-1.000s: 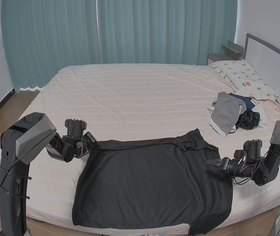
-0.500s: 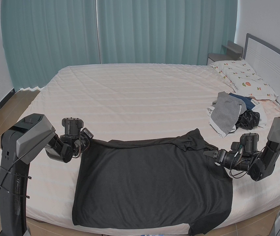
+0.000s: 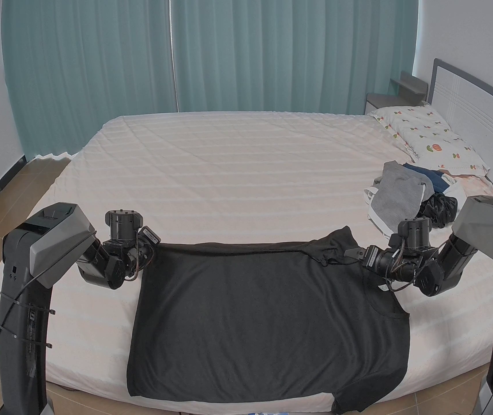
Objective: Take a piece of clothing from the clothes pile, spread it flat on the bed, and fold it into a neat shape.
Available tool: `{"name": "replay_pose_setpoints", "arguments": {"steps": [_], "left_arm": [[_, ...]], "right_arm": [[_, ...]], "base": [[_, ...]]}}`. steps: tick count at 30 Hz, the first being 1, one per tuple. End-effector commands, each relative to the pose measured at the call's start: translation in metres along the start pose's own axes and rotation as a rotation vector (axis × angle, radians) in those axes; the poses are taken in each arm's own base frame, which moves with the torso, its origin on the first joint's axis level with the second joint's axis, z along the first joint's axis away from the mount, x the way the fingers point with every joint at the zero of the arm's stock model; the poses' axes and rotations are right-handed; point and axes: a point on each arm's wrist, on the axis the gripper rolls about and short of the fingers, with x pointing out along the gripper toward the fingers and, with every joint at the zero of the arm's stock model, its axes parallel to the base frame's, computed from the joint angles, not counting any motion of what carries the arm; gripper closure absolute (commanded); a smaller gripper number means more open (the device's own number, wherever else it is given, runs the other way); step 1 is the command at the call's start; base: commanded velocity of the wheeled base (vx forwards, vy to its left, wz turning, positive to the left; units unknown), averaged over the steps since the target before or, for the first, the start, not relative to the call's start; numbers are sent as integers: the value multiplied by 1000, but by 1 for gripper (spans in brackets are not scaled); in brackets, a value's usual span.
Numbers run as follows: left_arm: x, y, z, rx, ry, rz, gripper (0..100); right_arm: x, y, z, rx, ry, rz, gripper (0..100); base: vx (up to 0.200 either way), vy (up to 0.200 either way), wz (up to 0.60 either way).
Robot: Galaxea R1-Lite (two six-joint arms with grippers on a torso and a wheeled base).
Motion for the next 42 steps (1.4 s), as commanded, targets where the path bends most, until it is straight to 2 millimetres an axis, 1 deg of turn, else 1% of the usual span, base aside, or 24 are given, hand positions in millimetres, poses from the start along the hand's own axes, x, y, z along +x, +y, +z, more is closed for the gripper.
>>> {"name": "replay_pose_setpoints", "arguments": {"steps": [1, 5, 9, 13, 16, 20, 23, 27, 32, 34, 37, 39, 40, 42], "left_arm": [[0, 4, -2, -1, 6, 12, 100], [2, 6, -4, 0, 11, 18, 100], [2, 7, -6, 1, 17, 21, 100], [2, 8, -7, 3, 20, 24, 100], [2, 9, -8, 3, 22, 27, 100], [2, 10, -10, 5, 28, 31, 100], [2, 11, -10, 5, 29, 33, 100], [1, 10, -11, 6, 30, 32, 100], [2, 11, -11, 8, 32, 34, 100], [2, 12, -12, 8, 33, 35, 100], [3, 12, -12, 8, 33, 35, 100], [3, 11, -13, 9, 34, 34, 100], [3, 11, -13, 9, 34, 34, 100], [3, 12, -12, 8, 27, 42, 100]], "right_arm": [[26, 5, -6, -1, 40, -8, 0], [28, 12, 1, 53, 26, 5, 0], [32, 14, -2, 77, 48, -3, 0], [35, 17, -1, 82, 65, -11, 0], [44, 18, 2, 91, 82, -21, 0], [56, 24, 3, 146, 96, -27, 0], [67, 23, 4, 157, 118, -44, 0], [74, 25, 9, 158, 118, -48, 0], [95, 21, 11, 156, 82, -82, 0], [101, 21, 16, 157, 48, -73, 0], [107, 26, 32, 182, -14, -34, 0], [109, 31, 47, 221, -70, 9, 0], [109, 32, 49, 225, -79, 18, 0], [112, 38, 71, 245, -183, 100, 0]], "base": [[0, 0, 0], [0, 0, 0], [0, 0, 0], [0, 0, 0], [0, 0, 0], [0, 0, 0], [0, 0, 0], [0, 0, 0], [0, 0, 0], [0, 0, 0], [0, 0, 0], [0, 0, 0], [0, 0, 0], [0, 0, 0]]}}
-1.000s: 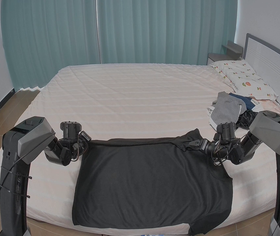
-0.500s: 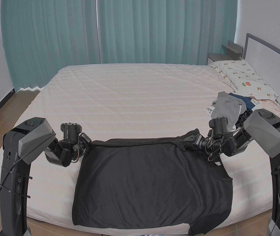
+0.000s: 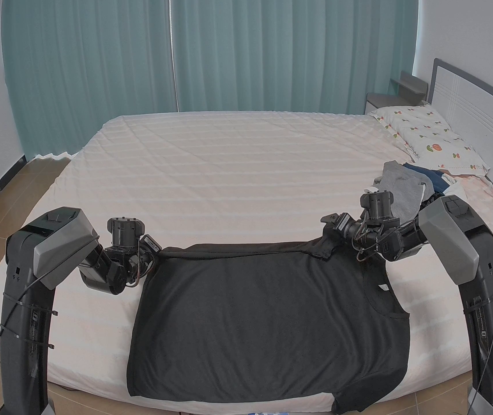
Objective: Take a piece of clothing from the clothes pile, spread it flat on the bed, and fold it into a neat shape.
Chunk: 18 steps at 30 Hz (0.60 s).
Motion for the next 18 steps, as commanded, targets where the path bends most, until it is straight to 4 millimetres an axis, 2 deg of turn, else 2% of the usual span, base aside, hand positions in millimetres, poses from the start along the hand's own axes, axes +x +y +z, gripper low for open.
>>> {"name": "replay_pose_setpoints", "arguments": {"steps": [1, 2, 5, 8, 11, 14, 16, 18], "left_arm": [[1, 0, -1, 2, -6, 7, 100], [1, 1, -2, 3, -6, 9, 100], [1, 1, -2, 3, -6, 9, 100], [2, 2, -3, 5, -4, 13, 100], [2, 2, -3, 5, -5, 12, 100], [3, 3, -3, 6, -4, 13, 100], [4, 3, -4, 8, -9, 17, 100], [4, 3, -4, 8, -9, 17, 100]], "right_arm": [[13, 6, 24, 40, -122, 108, 0], [18, 8, 32, 37, -174, 148, 0], [28, 4, 38, 37, -226, 173, 0], [37, -7, 32, 38, -243, 146, 0], [37, -8, 32, 39, -250, 127, 0], [28, -6, 40, 40, -255, 119, 0], [8, 2, 43, 33, -221, 107, 0], [-2, 5, 43, 33, -198, 103, 0]], "base": [[0, 0, 0], [0, 0, 0], [0, 0, 0], [0, 0, 0], [0, 0, 0], [0, 0, 0], [0, 0, 0], [0, 0, 0]]}}
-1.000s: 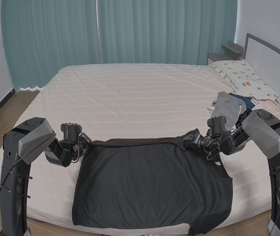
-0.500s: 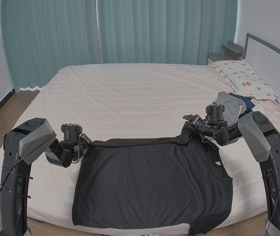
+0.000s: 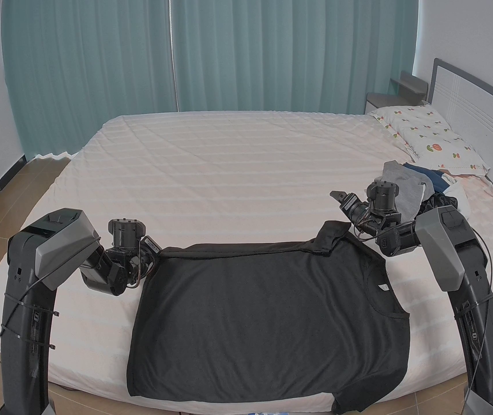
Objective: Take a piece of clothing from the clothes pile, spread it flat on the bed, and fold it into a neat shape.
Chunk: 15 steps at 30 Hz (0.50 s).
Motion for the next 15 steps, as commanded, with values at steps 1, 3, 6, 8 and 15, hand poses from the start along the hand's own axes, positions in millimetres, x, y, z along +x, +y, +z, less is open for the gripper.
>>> {"name": "replay_pose_setpoints", "arguments": {"steps": [1, 3, 6, 8, 15], "left_arm": [[2, 1, -1, 1, -3, 5, 100], [2, 1, -1, 1, -2, 6, 100], [3, 2, -3, 2, 1, 7, 100], [3, 2, -3, 4, 0, 6, 100], [3, 2, -3, 5, 0, 8, 100]], "right_arm": [[-39, 17, 10, 0, 96, -20, 0], [-56, 24, 7, -3, 160, -10, 0], [-71, 29, -4, -49, 248, 3, 0], [-72, 28, -16, -80, 281, -2, 0], [-57, 16, -57, -101, 373, -37, 0]], "base": [[0, 0, 0], [0, 0, 0], [0, 0, 0], [0, 0, 0], [0, 0, 0]]}}
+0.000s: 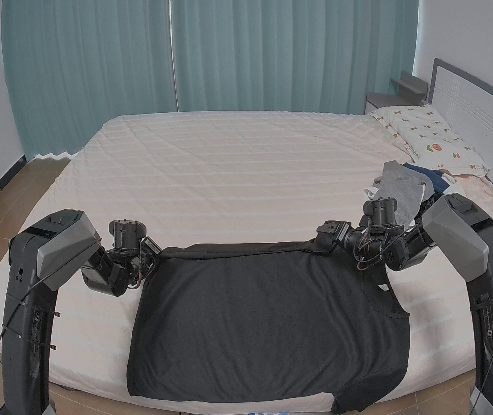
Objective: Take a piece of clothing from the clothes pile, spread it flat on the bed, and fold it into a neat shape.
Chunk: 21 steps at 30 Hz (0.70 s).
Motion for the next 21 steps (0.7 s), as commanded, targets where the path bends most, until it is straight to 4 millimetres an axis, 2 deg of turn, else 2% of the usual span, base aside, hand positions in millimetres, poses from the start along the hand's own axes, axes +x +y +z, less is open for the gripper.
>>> {"name": "replay_pose_setpoints", "arguments": {"steps": [1, 4, 7, 15, 21], "left_arm": [[1, 1, -1, 5, 1, 3, 100], [2, 3, -3, 21, 5, 8, 100], [2, 4, -3, 25, -3, 17, 100], [2, 3, -4, 28, -4, 17, 100], [2, 3, -4, 28, -4, 17, 100]], "right_arm": [[12, 10, -15, -41, 43, 16, 0], [32, 7, -21, -59, 42, -30, 0], [42, 9, -16, -67, 25, -86, 0], [40, 10, -8, -62, 19, -105, 0], [40, 7, -11, -75, 20, -142, 0]], "base": [[0, 0, 0], [0, 0, 0], [0, 0, 0], [0, 0, 0], [0, 0, 0]]}}
